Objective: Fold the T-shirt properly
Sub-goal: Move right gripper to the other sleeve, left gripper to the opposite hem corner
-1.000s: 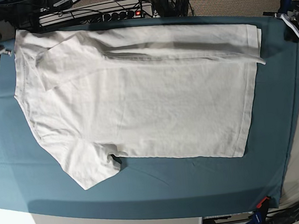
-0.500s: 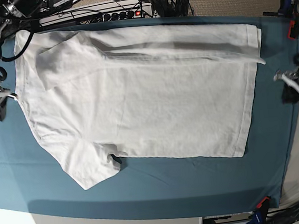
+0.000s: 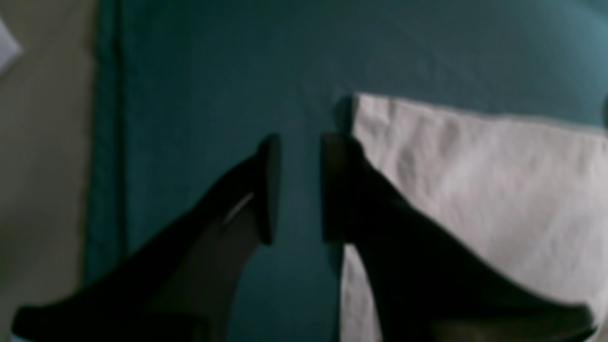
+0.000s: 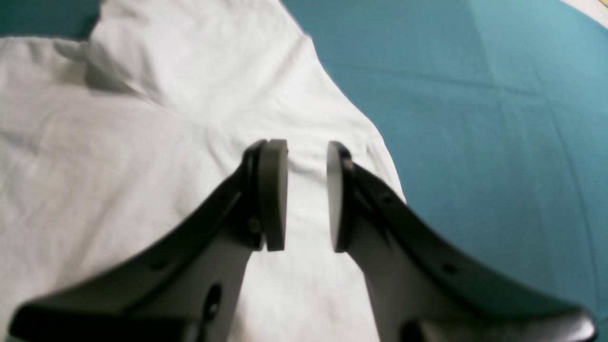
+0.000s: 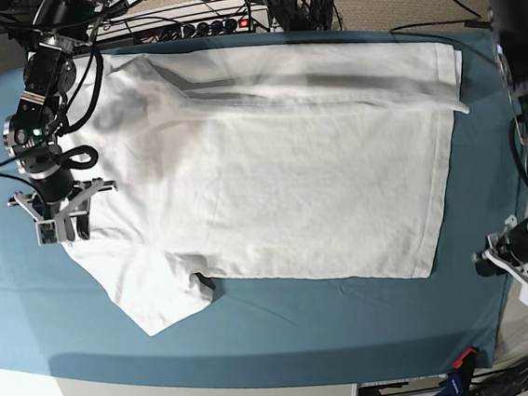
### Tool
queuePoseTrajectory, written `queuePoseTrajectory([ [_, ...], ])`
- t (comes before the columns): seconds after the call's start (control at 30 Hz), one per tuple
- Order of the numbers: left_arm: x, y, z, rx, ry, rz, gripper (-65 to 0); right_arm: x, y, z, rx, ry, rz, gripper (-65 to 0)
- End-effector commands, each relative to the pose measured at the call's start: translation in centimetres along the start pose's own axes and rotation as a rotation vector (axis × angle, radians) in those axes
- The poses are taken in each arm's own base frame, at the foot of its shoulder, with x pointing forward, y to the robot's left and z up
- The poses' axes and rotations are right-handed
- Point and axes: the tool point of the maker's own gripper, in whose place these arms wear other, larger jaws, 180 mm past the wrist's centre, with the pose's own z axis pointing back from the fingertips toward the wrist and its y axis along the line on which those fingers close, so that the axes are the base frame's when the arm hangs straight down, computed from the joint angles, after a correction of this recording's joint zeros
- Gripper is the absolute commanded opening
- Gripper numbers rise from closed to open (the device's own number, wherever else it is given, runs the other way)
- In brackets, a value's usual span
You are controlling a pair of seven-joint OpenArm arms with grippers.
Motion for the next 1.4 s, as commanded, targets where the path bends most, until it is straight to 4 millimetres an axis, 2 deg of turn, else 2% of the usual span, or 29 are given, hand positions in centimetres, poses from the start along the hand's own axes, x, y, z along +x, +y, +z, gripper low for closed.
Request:
queuePoseTrajectory([
  [0.0,2.8,0.1,0.4,-0.011,-0.058,0.018,-49.5,1.7,-0.7,-0.1,-0.013,-0.063,0.0,-49.9],
  [0.13,2.3,-0.2,-1.8,-0.042,-0.036,0.142,-49.5,0.2,-1.2,-1.4,-0.026,-0.032,-0.055,-49.9],
  [0.33,-0.7,-2.6,-4.7,-0.078,0.016,0.198,-49.5,-2.7,-0.9,-4.6,0.003,0.033,-0.152,-49.9],
  [0.53,-2.6,-4.0,-6.1,-0.072,0.05,0.163,-49.5,-3.1,-0.6,-7.0,0.023,0.065,-0.22,-49.9],
  [1.07,-2.8,-6.6,-6.5,-0.175,0.052,0.172,-49.6,-3.2,-0.5,-7.3,0.028,0.081,-0.224,-49.9],
  [1.13,-2.8,-6.7,-6.5,-0.178,0.05,0.175,-54.4,-3.2,-0.5,-7.3,0.028,0.082,-0.224,-49.9],
  [1.2,-2.7,-6.8,-6.5,-0.18,0.047,0.179,-64.1,-3.2,-0.5,-7.3,0.028,0.083,-0.223,-49.9],
  [1.3,-2.7,-6.7,-6.5,-0.177,0.046,0.184,-65.0,-3.0,-0.9,-7.3,0.018,0.079,-0.21,-49.2],
  [1.37,-2.7,-6.7,-6.5,-0.176,0.047,0.185,-65.0,-2.6,-1.8,-7.4,-0.012,0.079,-0.182,-43.1],
])
